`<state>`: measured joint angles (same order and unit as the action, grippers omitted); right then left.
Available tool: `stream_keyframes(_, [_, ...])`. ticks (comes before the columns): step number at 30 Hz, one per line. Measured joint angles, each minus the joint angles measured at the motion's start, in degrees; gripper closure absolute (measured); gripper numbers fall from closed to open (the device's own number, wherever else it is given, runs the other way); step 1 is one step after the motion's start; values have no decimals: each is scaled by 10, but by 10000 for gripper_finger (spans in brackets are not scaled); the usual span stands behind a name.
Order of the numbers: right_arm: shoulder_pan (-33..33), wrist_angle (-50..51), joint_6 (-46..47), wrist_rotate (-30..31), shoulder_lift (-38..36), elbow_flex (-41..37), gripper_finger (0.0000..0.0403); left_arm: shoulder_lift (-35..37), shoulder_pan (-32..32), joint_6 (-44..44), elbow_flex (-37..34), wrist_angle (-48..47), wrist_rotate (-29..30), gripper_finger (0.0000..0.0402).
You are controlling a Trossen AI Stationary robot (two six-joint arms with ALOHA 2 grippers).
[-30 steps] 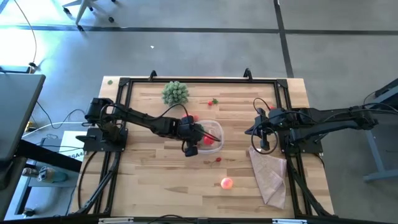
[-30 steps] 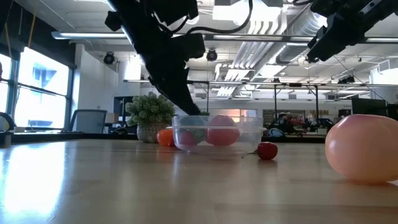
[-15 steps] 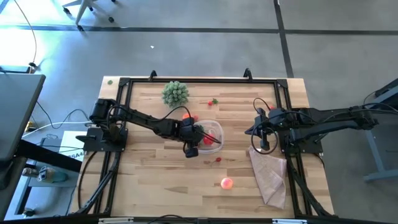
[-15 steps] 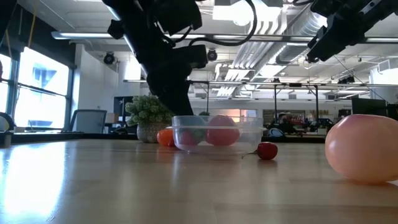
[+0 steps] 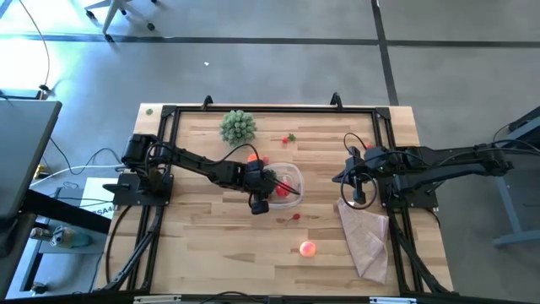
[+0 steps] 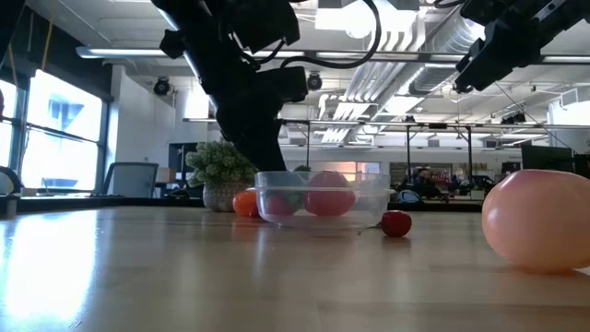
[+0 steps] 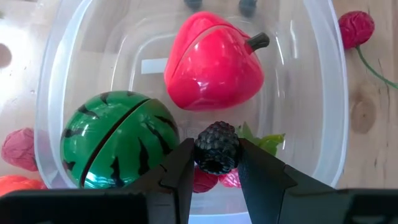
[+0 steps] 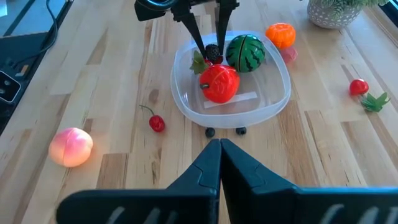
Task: Pick and placing Produce into tupperware
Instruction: Put the blackberry into the transparent container
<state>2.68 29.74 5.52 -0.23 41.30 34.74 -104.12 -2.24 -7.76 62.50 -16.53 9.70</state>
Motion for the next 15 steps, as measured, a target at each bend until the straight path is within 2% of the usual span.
stream_keyframes(15, [0, 0, 0, 0, 0, 0, 403, 0, 0, 7, 0, 0, -16, 293])
